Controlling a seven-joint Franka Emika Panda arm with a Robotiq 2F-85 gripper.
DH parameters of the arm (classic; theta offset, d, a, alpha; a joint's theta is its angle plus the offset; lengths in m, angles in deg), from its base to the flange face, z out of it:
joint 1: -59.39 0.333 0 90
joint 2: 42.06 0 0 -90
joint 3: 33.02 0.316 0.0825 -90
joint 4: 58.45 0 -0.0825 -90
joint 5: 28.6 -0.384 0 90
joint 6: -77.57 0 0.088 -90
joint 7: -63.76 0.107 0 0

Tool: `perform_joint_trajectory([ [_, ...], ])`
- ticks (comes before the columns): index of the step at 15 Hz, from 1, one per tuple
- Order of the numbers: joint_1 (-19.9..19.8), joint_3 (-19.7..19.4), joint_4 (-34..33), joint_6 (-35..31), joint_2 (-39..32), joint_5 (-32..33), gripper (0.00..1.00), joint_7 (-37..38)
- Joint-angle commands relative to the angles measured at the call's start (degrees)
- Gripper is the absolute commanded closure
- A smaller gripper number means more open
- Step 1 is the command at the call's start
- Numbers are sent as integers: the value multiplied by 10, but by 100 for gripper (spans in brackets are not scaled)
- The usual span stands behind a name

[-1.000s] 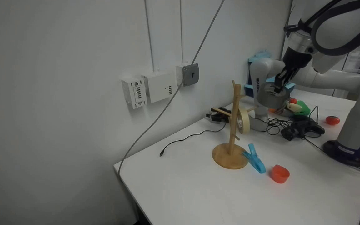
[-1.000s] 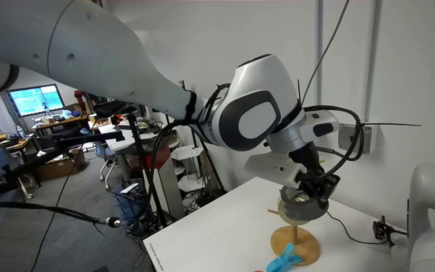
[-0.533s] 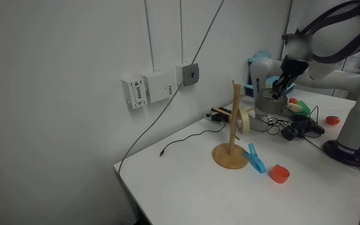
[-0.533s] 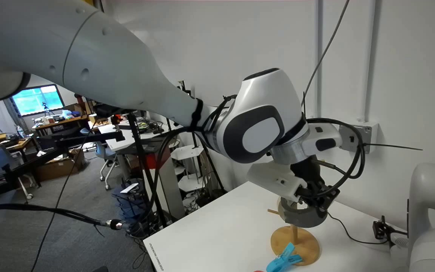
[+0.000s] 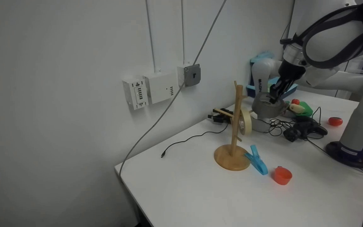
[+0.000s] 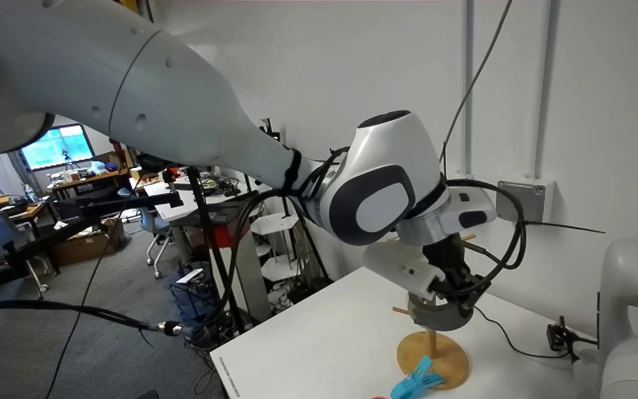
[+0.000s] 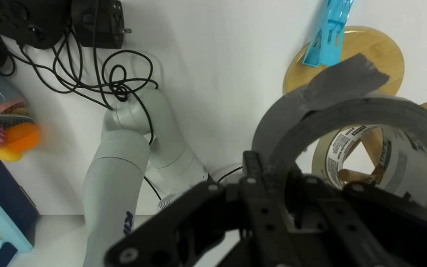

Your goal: Pick up the gray masking tape and hang it on the object

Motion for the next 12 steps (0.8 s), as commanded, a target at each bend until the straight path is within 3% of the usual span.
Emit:
perform_joint_trajectory([
  [1,-16,15,-17,-8,-12,-23,96,-29],
  [3,-18,17,-16,-5,-13,-26,96,-35],
  [4,-19,18,-16,-4,-13,-26,71,-37],
  [5,-18,17,-16,-3,-14,-25,56,-37],
  [12,-17,15,-16,2,-21,-20,4,-35],
])
